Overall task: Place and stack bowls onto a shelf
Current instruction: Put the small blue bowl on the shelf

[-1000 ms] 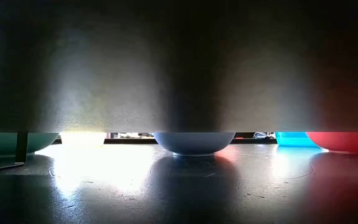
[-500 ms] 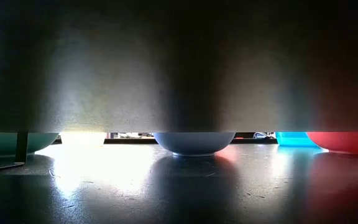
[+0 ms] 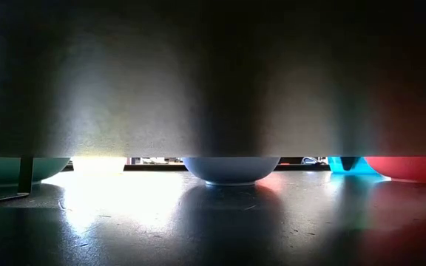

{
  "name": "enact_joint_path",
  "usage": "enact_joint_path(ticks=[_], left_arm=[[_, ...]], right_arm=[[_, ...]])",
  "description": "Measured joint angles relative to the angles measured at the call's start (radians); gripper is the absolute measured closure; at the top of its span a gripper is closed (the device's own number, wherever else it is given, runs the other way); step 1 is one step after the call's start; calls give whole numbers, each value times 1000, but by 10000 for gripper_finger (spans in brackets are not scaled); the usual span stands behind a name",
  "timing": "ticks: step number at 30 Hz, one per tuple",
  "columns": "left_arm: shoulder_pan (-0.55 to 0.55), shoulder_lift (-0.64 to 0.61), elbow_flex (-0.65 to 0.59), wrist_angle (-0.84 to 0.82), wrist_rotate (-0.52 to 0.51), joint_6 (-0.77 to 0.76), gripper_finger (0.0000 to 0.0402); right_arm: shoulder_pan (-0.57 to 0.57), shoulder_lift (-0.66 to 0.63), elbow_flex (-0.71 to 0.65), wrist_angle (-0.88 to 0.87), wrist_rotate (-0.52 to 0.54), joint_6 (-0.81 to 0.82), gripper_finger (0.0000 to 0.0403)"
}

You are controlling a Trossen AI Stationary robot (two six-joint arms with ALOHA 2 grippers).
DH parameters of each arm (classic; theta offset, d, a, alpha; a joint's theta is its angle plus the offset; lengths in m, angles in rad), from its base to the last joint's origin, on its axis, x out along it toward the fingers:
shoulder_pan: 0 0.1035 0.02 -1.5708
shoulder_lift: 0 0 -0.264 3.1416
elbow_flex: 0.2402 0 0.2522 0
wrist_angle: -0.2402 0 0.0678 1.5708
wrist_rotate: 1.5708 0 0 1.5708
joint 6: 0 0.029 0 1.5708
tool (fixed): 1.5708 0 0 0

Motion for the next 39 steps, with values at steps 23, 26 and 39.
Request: enact_joint_path(ticks=[23,26,39], left_arm=[[0,0,0,0,0,0,402],[0,0,0,0,0,0,402],[0,0,0,0,0,0,402]], right_arm=[[112,-185,261,-6,-264,-40,394],[212,-188,318,13,-278,-33,394],[620,-109,501,29,-221,68,394]])
